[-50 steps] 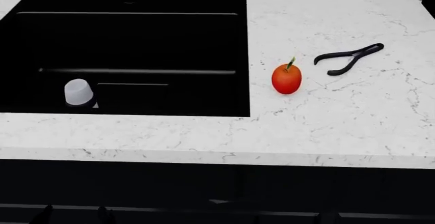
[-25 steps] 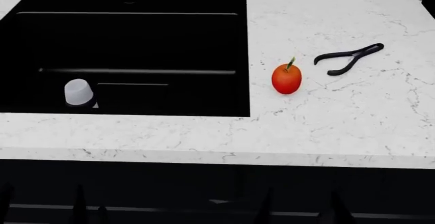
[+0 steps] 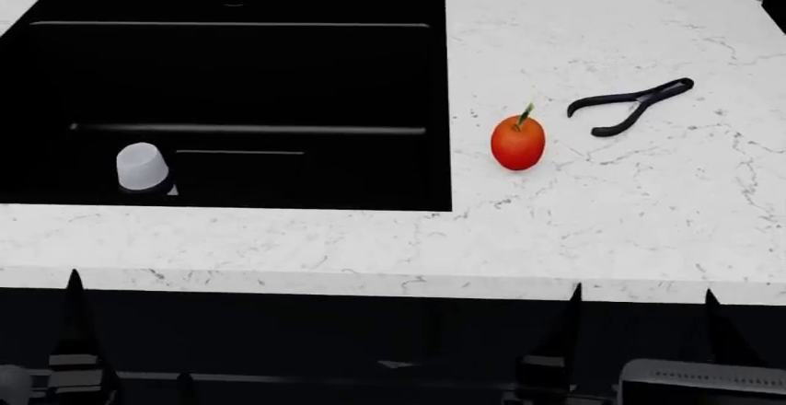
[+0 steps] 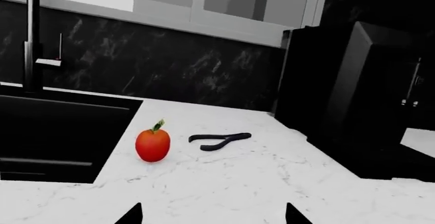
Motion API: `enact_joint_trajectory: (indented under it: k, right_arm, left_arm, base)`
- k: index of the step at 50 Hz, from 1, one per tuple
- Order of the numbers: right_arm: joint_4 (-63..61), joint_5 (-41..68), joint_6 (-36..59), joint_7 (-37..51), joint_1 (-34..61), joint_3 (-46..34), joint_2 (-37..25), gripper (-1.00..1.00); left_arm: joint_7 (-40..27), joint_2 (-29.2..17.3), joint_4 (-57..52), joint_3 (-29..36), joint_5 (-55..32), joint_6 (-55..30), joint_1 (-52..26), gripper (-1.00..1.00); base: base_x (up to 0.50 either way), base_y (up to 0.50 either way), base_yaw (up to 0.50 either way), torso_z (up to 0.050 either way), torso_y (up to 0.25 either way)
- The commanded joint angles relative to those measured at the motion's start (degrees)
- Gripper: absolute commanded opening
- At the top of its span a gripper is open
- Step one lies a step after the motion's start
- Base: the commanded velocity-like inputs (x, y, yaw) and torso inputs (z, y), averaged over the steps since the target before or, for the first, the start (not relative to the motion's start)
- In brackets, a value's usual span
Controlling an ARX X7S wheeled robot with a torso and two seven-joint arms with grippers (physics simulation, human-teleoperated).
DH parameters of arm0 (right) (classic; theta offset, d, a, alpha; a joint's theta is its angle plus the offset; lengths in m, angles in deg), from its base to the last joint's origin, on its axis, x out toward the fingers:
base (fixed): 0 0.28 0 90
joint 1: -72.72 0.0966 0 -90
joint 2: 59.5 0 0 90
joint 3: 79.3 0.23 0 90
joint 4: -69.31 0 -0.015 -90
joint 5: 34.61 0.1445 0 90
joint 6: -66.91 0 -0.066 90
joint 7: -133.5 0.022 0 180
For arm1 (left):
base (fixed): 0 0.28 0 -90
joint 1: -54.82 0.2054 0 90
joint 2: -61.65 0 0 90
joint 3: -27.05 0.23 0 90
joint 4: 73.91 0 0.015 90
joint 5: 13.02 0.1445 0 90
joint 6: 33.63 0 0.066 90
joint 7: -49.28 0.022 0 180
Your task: Turn the sink spout to the right.
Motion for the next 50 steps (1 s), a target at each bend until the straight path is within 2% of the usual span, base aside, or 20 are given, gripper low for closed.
enact_joint_trajectory:
  k: [1, 12, 15, 18, 19, 21, 26, 35, 50]
  right_arm:
    - [-3.2, 1.1, 4.4, 0.7, 1.6, 3.7, -2.4, 1.0]
    - [-4.5, 1.9, 6.1, 1.1, 2.3, 5.5, -3.3, 1.0]
    - [-5.7, 2.2, 7.6, 1.3, 3.0, 6.0, -3.7, 1.0]
    - [-6.3, 2.4, 8.2, 1.4, 3.2, 6.5, -4.0, 1.0]
    - [-6.4, 2.5, 8.4, 1.4, 3.3, 6.8, -4.0, 1.0]
    - [-6.8, 2.3, 8.8, 1.4, 3.5, 6.4, -4.4, 1.0]
    - [-6.7, 2.5, 9.4, 1.4, 4.6, 6.8, -4.9, 1.0]
    - [-8.3, 2.9, 13.5, 1.1, 7.9, 7.1, -6.9, 1.0]
    - [-9.3, 2.9, 14.9, 1.4, 9.0, 6.5, -7.3, 1.0]
  left_arm:
    - [-1.1, -1.7, -3.7, -1.4, -0.9, -4.4, -1.9, 1.0]
    - [-1.9, -3.3, -6.1, -3.7, -1.7, -6.5, -3.2, 1.0]
    - [-1.1, -2.3, -5.8, -6.1, -6.1, -6.7, -4.0, 1.0]
    - [-1.6, -3.3, -5.8, -5.3, -4.2, -7.0, -4.6, 1.0]
    - [-3.5, -4.6, -6.1, -3.2, 1.2, -7.9, -4.6, 1.0]
    - [-2.3, -3.7, -6.4, -4.7, -2.9, -7.9, -4.5, 1.0]
    - [-3.8, -5.0, -7.1, -3.2, 0.9, -9.8, -4.7, 1.0]
    - [-3.3, -5.4, -9.6, -4.8, -2.3, -13.7, -7.7, 1.0]
    - [-3.2, -5.5, -9.3, -5.4, -3.6, -13.6, -8.1, 1.0]
  base:
    - [0.0, 0.0, 0.0, 0.0, 0.0]
    - [0.0, 0.0, 0.0, 0.0, 0.0]
    - [0.0, 0.0, 0.0, 0.0, 0.0]
    - [0.0, 0.0, 0.0, 0.0, 0.0]
    - [0.0, 0.0, 0.0, 0.0, 0.0]
    - [0.0, 0.0, 0.0, 0.0, 0.0]
    - [0.0, 0.0, 0.0, 0.0, 0.0]
    - [0.0, 0.0, 0.0, 0.0, 0.0]
    - [0.0, 0.0, 0.0, 0.0, 0.0]
